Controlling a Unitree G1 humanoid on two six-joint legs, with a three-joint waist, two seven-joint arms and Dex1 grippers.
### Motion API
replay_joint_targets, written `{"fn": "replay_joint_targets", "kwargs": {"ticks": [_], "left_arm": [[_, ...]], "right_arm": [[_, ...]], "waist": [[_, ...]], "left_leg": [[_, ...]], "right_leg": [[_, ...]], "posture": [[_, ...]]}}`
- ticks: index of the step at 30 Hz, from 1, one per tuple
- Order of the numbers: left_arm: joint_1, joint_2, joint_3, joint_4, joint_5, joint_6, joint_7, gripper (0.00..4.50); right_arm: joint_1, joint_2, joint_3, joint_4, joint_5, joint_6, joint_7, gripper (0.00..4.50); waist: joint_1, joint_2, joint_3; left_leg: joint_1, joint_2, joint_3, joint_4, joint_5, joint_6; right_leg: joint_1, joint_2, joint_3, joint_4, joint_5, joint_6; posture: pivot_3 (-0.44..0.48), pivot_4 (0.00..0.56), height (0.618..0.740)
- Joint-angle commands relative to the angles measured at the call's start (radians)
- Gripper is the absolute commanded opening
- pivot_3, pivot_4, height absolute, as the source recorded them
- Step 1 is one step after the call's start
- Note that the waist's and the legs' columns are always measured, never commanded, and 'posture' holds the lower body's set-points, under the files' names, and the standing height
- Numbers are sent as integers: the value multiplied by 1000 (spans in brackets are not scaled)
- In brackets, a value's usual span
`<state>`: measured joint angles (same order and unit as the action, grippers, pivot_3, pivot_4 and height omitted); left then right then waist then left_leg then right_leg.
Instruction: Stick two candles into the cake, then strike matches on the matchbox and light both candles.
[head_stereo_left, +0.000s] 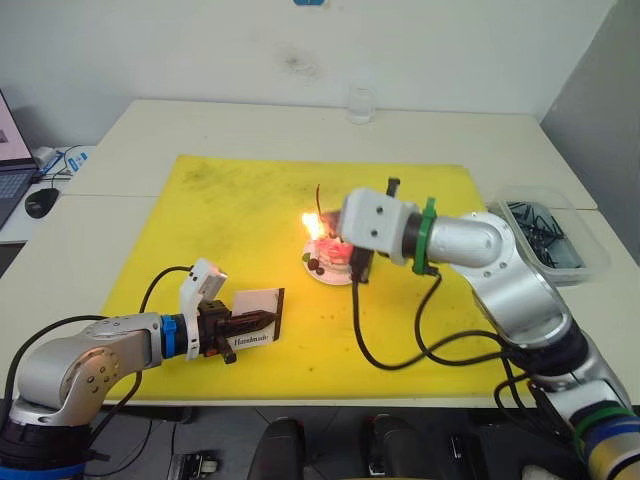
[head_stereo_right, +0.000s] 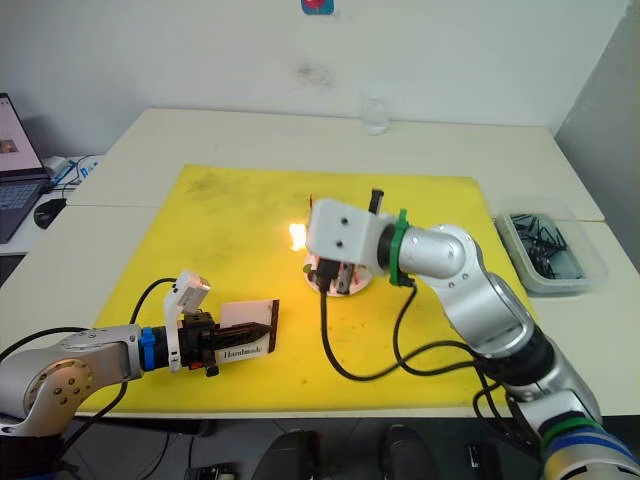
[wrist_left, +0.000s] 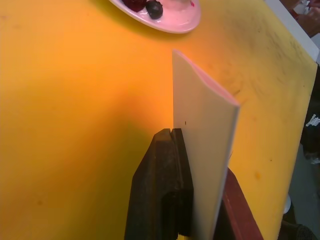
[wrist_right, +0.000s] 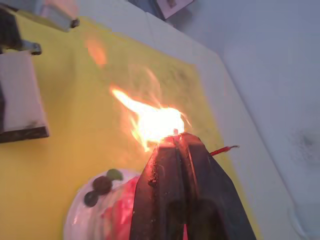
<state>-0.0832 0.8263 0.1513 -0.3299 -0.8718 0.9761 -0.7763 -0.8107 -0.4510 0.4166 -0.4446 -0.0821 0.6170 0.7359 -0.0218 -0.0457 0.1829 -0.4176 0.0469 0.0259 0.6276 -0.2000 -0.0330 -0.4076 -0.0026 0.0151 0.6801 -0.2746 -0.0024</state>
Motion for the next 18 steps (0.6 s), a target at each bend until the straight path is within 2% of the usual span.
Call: {"fn": "replay_joint_targets", "kwargs": {"ticks": [1,18], "left_arm": [[-1,-14,-26,-28,6,7,-4,0],[-64,-72,-50,-32,15,29,8,0]], "right_arm": [[-51,26,-5,44,-46,-39,-43,23],[-84,25,20,200,-182,-146,-35,23]], "waist": [[1,0,0],[16,0,0]], "left_leg": [[0,0,0,0,0,0],[0,-1,0,1,0,0]], "right_leg": [[0,0,0,0,0,0],[1,0,0,0,1,2]], "posture": [[0,150,740],[0,150,740]]}}
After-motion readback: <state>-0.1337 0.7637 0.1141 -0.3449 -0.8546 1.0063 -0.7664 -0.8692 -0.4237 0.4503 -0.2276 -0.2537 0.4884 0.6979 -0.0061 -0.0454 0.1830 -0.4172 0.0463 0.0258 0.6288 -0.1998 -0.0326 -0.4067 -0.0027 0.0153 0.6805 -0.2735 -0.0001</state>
